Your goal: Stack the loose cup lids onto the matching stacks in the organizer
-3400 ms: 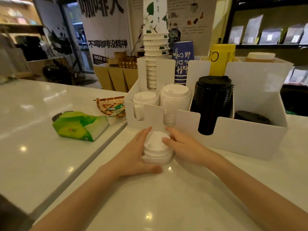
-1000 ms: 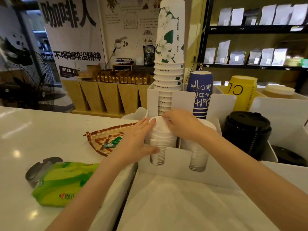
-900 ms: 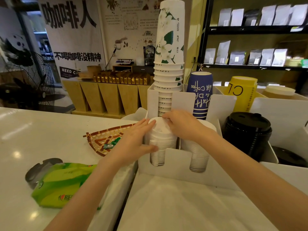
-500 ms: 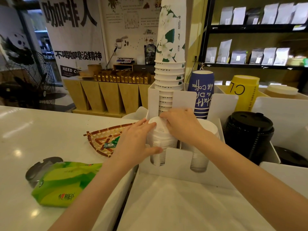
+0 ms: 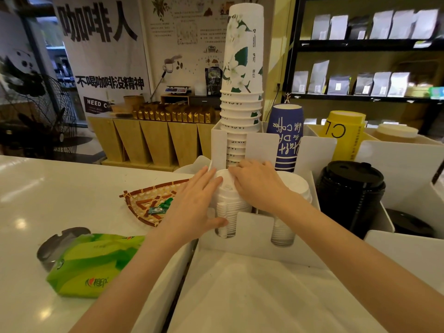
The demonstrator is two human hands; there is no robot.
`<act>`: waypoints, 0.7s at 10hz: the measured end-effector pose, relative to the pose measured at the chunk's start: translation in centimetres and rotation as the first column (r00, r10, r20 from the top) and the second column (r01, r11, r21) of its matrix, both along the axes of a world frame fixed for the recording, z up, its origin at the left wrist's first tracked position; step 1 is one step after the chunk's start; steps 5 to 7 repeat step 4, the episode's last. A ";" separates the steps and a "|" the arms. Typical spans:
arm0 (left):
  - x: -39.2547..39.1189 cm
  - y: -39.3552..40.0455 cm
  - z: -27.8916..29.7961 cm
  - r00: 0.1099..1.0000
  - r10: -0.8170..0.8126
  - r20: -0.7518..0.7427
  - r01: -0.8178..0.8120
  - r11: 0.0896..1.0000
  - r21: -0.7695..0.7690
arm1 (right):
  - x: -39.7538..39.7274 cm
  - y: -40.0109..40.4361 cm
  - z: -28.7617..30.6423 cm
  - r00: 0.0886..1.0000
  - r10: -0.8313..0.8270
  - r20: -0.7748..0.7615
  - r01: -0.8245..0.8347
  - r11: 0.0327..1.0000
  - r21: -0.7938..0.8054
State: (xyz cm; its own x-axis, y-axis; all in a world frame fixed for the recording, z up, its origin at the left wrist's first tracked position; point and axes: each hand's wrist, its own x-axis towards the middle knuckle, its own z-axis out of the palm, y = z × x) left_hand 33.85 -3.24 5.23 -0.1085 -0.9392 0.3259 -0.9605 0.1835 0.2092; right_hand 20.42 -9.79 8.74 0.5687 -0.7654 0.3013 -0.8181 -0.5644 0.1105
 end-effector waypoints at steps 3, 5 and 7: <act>-1.3 -0.3 4.7 0.997 -0.005 -0.081 0.017 0.989 0.148 | -5.4 3.8 5.1 0.920 0.105 0.377 -0.181 0.969 0.170; -3.5 -0.7 9.4 0.983 -0.086 -0.160 0.099 0.992 0.072 | -10.0 8.4 8.6 0.740 0.240 0.628 -0.281 0.959 -0.036; -3.5 -0.7 9.4 0.983 -0.086 -0.160 0.099 0.992 0.072 | -10.0 8.4 8.6 0.740 0.240 0.628 -0.281 0.959 -0.036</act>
